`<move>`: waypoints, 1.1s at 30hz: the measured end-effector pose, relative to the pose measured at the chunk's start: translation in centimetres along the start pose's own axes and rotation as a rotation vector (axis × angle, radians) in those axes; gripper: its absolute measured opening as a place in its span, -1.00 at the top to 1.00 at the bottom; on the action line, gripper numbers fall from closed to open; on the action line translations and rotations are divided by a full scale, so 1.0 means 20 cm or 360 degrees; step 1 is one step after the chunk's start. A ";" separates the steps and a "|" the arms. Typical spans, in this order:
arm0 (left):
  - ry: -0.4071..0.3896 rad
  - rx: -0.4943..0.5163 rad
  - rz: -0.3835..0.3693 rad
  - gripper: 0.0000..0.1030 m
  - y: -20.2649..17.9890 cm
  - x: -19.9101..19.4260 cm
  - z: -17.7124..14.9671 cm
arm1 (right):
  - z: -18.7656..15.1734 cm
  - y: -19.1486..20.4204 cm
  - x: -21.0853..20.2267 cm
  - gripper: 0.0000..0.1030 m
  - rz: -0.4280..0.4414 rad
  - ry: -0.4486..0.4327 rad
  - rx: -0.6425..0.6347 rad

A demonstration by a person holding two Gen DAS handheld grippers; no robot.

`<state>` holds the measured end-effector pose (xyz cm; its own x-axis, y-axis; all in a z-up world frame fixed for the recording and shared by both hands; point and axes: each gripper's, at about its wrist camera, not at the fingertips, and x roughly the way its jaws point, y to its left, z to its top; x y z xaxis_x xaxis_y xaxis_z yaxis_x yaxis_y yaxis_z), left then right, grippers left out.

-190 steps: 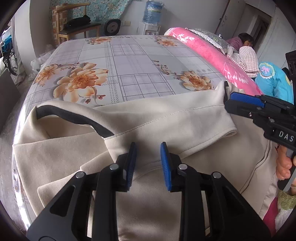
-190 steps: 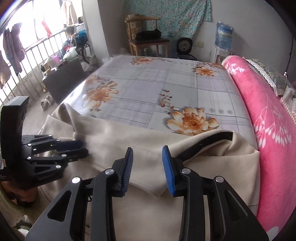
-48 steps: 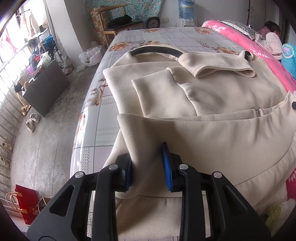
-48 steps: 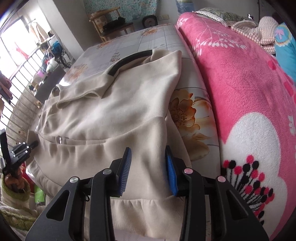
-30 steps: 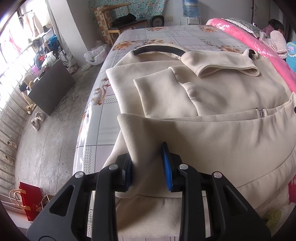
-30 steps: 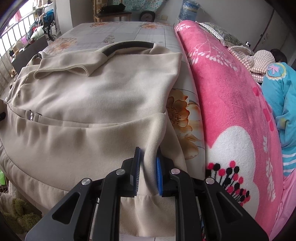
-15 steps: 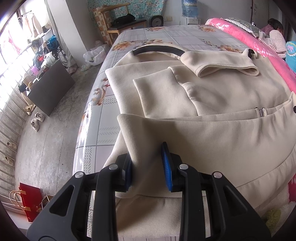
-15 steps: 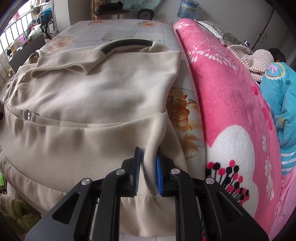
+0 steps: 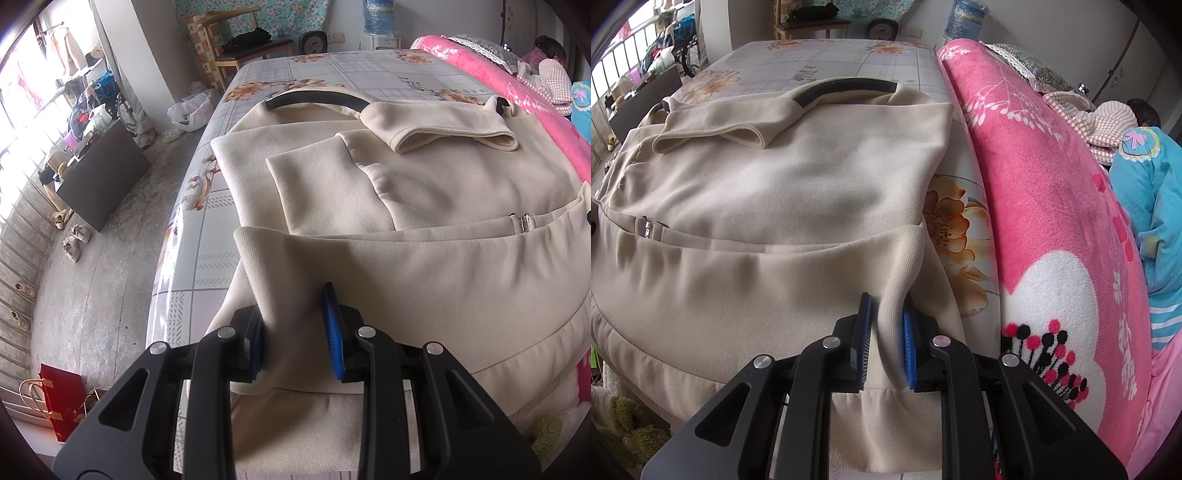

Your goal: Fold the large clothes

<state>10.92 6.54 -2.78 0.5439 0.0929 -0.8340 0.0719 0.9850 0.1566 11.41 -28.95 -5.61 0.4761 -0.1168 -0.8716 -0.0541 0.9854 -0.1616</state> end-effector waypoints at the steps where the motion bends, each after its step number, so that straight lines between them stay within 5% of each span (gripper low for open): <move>1: 0.0001 0.0001 0.0000 0.48 0.00 0.00 0.00 | 0.00 0.00 0.00 0.69 0.0000 0.0000 0.0000; 33: 0.0002 0.0005 0.0003 0.48 0.00 0.00 0.00 | -0.01 0.02 -0.01 0.69 -0.0030 0.0000 -0.0026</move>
<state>10.94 6.49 -2.77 0.5431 0.0946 -0.8343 0.0734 0.9845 0.1594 11.20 -28.51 -5.66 0.4771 -0.1356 -0.8683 -0.0595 0.9808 -0.1859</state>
